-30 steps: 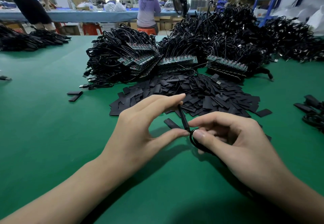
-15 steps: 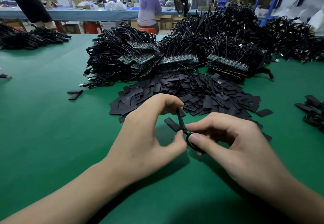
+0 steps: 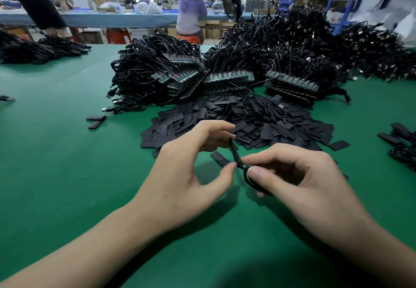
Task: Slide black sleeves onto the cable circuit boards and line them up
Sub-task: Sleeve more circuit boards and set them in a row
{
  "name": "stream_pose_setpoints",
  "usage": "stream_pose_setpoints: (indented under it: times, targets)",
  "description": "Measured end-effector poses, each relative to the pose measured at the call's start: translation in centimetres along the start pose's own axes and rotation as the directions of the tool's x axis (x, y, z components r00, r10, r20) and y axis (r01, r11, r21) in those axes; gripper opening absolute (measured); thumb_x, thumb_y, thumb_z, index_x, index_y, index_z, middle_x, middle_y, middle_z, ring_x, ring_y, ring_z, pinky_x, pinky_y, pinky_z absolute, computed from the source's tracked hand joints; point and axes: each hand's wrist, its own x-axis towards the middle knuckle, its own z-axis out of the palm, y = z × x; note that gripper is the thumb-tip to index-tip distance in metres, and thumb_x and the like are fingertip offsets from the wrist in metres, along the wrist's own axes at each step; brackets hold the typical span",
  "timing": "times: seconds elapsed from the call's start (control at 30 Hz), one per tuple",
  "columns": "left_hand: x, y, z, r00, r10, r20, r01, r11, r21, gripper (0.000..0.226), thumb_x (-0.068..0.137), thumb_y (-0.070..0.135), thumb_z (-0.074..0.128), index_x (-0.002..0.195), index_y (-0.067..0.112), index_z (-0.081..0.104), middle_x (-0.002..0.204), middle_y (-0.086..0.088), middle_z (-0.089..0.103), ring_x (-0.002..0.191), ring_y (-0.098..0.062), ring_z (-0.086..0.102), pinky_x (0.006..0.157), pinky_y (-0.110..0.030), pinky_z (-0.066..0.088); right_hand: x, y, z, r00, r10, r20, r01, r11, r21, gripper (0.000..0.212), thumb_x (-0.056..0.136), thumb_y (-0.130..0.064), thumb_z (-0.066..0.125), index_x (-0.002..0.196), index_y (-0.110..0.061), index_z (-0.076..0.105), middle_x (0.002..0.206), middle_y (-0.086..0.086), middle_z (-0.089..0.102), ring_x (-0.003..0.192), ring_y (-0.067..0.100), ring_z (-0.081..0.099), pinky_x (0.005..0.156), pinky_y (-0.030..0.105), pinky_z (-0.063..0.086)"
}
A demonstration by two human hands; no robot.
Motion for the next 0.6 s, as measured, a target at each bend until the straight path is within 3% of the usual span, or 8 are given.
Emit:
stream_pose_setpoints:
  times: [0.17,0.3,0.4,0.5,0.6]
  targets:
    - [0.00,-0.22,0.30,0.995,-0.096,0.001,0.096,0.989,-0.114,0.055,0.079,0.020,0.086,0.127,0.020,0.060,0.113,0.012,0.072,0.111,-0.007,0.068,0.097,-0.024,0.053,-0.02,0.33,-0.11,1.000,0.004,0.013,-0.004,1.000,-0.004,0.020,0.087,-0.014,0.077,0.097,-0.031,0.081,0.082,0.003,0.072,0.070,0.018,0.071,0.066,0.018,0.055]
    - [0.07,-0.57,0.36,0.983,-0.183,-0.007,0.176,0.954,-0.241,0.055,0.076,0.013,0.088,0.124,0.020,0.061,0.111,0.009,0.074,0.110,-0.010,0.069,0.096,-0.025,0.054,-0.18,0.32,-0.17,0.999,-0.010,0.042,0.014,0.995,-0.101,0.025,0.083,-0.028,0.080,0.104,-0.039,0.078,0.084,-0.006,0.072,0.074,0.008,0.064,0.071,0.019,0.051]
    - [0.24,-0.87,0.36,0.978,-0.210,-0.006,0.199,0.935,-0.292,0.058,0.075,0.013,0.088,0.126,0.018,0.063,0.113,0.007,0.074,0.111,-0.012,0.069,0.096,-0.024,0.054,-0.18,0.30,0.03,0.998,-0.033,0.050,0.040,0.988,-0.150,0.031,0.084,-0.023,0.082,0.108,-0.042,0.076,0.083,-0.008,0.071,0.072,0.012,0.061,0.069,0.020,0.049]
    - [0.37,-0.77,0.52,0.977,-0.211,-0.022,0.193,0.930,-0.314,0.063,0.072,0.025,0.084,0.130,0.018,0.062,0.114,0.007,0.074,0.112,-0.013,0.069,0.098,-0.027,0.054,-0.09,0.38,-0.05,0.999,-0.032,0.022,0.035,0.983,-0.178,0.032,0.085,-0.024,0.080,0.109,-0.044,0.075,0.079,-0.007,0.068,0.070,0.015,0.058,0.067,0.022,0.046]
    - [0.35,-0.78,0.61,0.976,-0.209,-0.054,0.181,0.929,-0.323,0.067,0.073,0.025,0.084,0.134,0.020,0.059,0.114,0.005,0.074,0.111,-0.016,0.070,0.098,-0.029,0.054,0.00,0.21,-0.40,1.000,-0.021,0.006,0.022,0.984,-0.179,0.027,0.087,-0.021,0.079,0.107,-0.039,0.077,0.083,-0.017,0.073,0.073,-0.001,0.064,0.070,0.017,0.048]
